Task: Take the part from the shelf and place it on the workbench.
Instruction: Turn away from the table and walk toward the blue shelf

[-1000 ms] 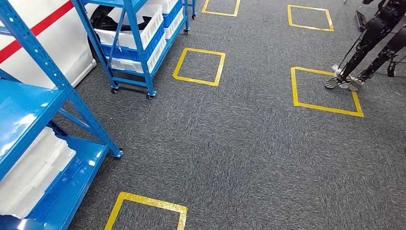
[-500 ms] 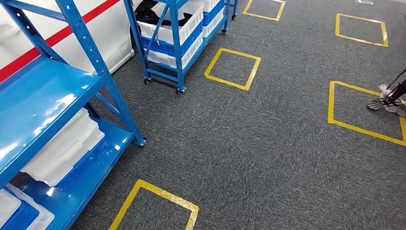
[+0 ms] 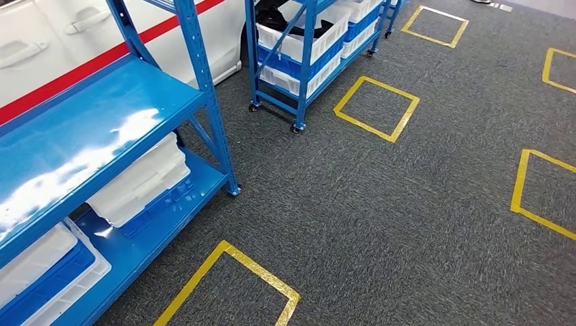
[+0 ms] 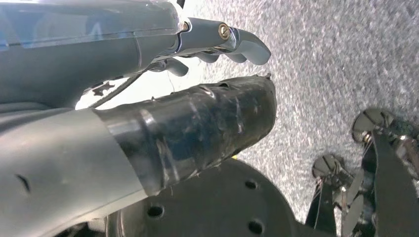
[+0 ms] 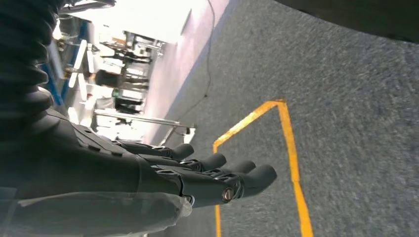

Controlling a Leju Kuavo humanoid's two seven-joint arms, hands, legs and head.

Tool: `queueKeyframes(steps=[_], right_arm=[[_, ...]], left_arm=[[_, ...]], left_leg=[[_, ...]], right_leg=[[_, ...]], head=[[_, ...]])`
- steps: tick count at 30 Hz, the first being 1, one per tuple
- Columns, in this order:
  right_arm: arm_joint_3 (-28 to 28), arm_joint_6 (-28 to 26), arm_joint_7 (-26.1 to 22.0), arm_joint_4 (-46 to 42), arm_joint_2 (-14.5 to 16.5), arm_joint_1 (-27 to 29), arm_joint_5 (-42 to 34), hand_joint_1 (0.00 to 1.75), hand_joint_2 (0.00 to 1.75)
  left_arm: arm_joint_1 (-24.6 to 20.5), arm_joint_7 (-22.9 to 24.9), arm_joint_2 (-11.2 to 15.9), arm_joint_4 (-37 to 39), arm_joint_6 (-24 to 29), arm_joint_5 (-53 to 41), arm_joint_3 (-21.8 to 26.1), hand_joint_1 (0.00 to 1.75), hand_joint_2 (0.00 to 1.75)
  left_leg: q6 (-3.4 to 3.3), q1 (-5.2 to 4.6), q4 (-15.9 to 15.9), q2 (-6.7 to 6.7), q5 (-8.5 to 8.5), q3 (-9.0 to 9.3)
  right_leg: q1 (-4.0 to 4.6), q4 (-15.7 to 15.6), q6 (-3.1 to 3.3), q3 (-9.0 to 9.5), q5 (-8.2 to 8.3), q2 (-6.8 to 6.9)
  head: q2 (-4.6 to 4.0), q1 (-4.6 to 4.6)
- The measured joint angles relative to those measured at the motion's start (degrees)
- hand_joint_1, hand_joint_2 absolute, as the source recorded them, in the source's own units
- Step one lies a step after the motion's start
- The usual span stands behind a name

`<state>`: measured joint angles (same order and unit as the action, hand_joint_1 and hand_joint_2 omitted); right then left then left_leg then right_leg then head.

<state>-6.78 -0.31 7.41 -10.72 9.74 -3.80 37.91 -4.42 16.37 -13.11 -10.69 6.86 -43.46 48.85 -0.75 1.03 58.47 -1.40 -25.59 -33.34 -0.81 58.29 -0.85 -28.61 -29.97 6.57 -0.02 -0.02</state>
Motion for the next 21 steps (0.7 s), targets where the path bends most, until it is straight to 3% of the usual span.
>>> queueKeyframes(steps=[2,4,5,6,7,8,10,12,14,15,17,19,21], right_arm=[[0.0,0.0,0.0,-0.1,0.0,0.0,0.0,0.0,1.75],[0.0,0.0,0.0,0.0,0.0,0.1,0.0,0.0,1.75],[0.0,0.0,0.0,0.0,0.0,0.1,0.0,0.0,1.75],[0.0,0.0,0.0,0.0,0.0,0.1,0.0,0.0,1.75],[0.0,0.0,0.0,0.0,0.0,0.1,0.0,0.0,1.75],[0.0,0.0,0.0,0.0,0.0,0.1,0.0,0.0,1.75],[0.0,0.0,0.0,0.0,-0.1,0.3,0.0,0.0,1.75],[0.0,0.0,0.0,0.1,-0.3,0.3,0.0,0.0,1.75],[0.0,0.0,0.0,0.2,-0.2,0.1,0.0,0.0,1.75],[0.0,0.1,0.0,0.2,-0.1,0.0,0.0,0.0,1.75],[0.0,0.0,0.0,0.1,0.0,0.1,0.0,0.0,1.75],[0.0,0.0,0.1,0.2,0.0,0.4,0.1,0.0,1.75],[0.0,0.0,0.1,0.2,0.0,0.5,0.1,0.0,1.75]], left_arm=[[-0.1,0.0,0.0,0.0,0.0,0.0,0.0,0.0,0.0],[-0.2,0.0,0.0,0.0,0.0,0.0,0.0,0.0,0.0],[-0.2,0.0,-0.1,0.0,0.0,0.0,0.0,0.0,0.0],[-0.1,0.0,-0.1,0.0,0.0,0.0,0.0,0.0,0.0],[-0.1,0.0,-0.1,0.0,0.0,0.0,0.0,0.0,0.0],[-0.1,0.0,-0.1,0.0,0.0,0.0,0.0,0.0,0.0],[-0.1,0.0,-0.2,0.0,0.0,0.0,0.0,0.0,0.0],[-0.2,0.0,-0.4,0.0,0.0,0.0,0.0,0.0,0.0],[-0.1,0.0,-0.5,0.0,0.0,0.0,0.0,0.0,0.0],[0.0,0.0,-0.5,0.0,0.0,0.0,0.0,0.0,0.0],[0.0,0.0,-0.5,0.0,0.0,-0.1,0.0,0.0,0.0],[-0.2,0.0,-0.5,0.0,0.0,-0.3,0.0,0.0,0.0],[-0.2,0.0,-0.5,0.0,0.0,-0.5,0.0,0.0,0.0]], left_leg=[[-0.66,0.16,-0.4,1.15,0.31,0.13],[-0.94,-0.03,-0.4,2.38,0.41,-0.06],[-1.0,-0.16,-0.4,3.14,0.43,-0.11],[-1.03,-0.3,-0.3,3.97,0.43,-0.1],[-1.05,-0.42,-0.3,4.86,0.43,-0.04],[-1.05,-0.51,-0.3,5.75,0.43,0.04],[-0.95,-0.54,-0.2,7.35,0.48,0.0],[-0.53,-0.32,-0.2,8.67,0.61,-0.35],[0.19,-0.2,-0.4,9.97,0.88,-0.63],[0.49,-0.32,-0.4,9.62,0.82,-0.74],[1.01,-0.68,2.1,6.36,-1.07,-1.99],[1.61,-0.53,8.6,2.84,-4.94,-5.05],[2.21,-0.18,14.3,1.99,-7.08,-7.61]], right_leg=[[-0.27,4.0,-0.36,-1.65,-2.78,-3.04],[-0.24,12.0,-0.32,-5.77,-6.42,-5.74],[-0.16,15.2,-0.21,-7.62,-7.14,-6.19],[-0.04,16.5,0.0,-8.6,-6.67,-6.38],[0.1,15.4,0.33,-8.47,-4.99,-6.57],[0.29,12.3,0.77,-7.43,-2.6,-7.06],[0.56,4.4,1.82,-4.55,1.53,-10.4],[0.75,0.5,2.38,-3.14,2.85,-12.85],[0.66,-0.1,2.46,-2.86,2.98,-11.79],[0.51,-0.7,2.51,-2.56,3.21,-10.95],[0.12,-2.0,2.81,-1.84,3.72,-8.9],[0.26,-2.4,3.08,-1.56,3.73,-6.75],[0.34,-2.2,3.06,-1.56,3.51,-4.68]], head=[[0.0,0.01],[0.0,0.02],[0.0,0.02],[0.0,0.02],[0.0,0.01],[0.0,0.02],[0.0,0.01],[0.0,0.04],[0.0,0.05],[0.0,0.03],[0.0,-0.01],[0.0,-0.05],[0.0,-0.05]])
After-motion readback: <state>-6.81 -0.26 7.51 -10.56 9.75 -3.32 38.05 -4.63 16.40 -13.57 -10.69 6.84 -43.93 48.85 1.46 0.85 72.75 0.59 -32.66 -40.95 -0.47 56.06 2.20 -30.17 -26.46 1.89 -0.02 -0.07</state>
